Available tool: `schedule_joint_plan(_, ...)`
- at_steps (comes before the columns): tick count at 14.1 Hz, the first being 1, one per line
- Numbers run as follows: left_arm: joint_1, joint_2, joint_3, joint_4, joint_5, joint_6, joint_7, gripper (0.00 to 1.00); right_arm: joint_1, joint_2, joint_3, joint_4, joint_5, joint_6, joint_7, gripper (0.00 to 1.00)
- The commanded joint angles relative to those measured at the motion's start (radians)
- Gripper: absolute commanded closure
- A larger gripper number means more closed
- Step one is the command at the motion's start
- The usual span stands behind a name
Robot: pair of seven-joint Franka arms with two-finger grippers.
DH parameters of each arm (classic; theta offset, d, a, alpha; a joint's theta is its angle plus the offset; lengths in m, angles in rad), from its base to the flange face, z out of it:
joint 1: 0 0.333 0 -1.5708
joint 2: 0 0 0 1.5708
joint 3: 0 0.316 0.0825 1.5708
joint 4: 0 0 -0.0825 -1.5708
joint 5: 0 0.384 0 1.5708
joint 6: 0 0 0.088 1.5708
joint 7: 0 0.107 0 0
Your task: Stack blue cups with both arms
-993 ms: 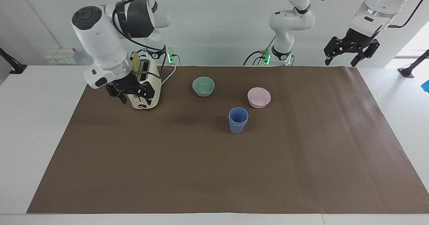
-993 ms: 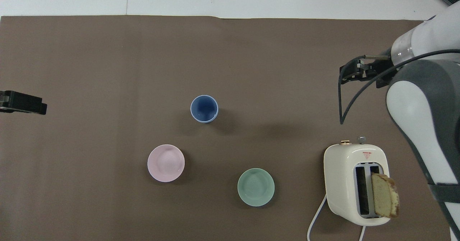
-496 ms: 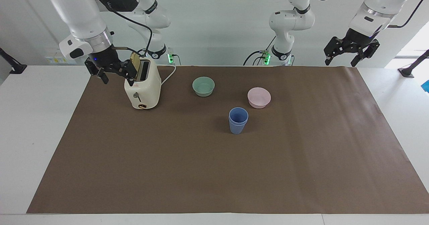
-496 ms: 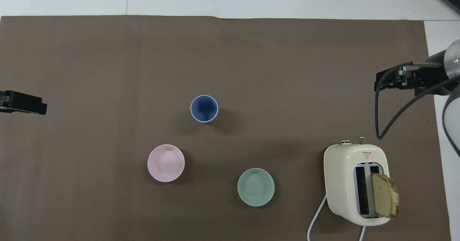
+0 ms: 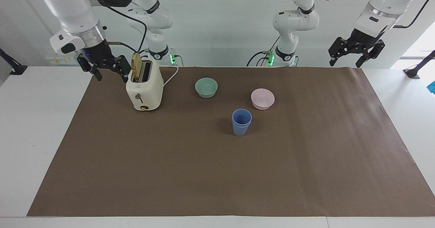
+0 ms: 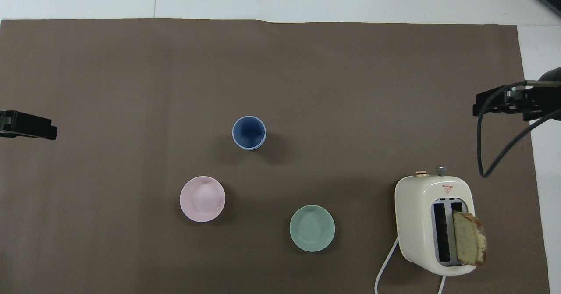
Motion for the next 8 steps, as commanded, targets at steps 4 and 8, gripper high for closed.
schedule_joint_plan(4, 0.007, -0.012, -0.004, -0.007, -0.003, 0.007, 0.010, 0.00, -0.013, -0.011, 0.011, -0.011, 0.000, 0.004, -0.008, 0.00)
schedule_joint_plan(8, 0.007, -0.012, -0.004, -0.007, -0.003, 0.007, 0.010, 0.00, -0.012, -0.012, 0.011, -0.012, -0.006, -0.002, -0.011, 0.00)
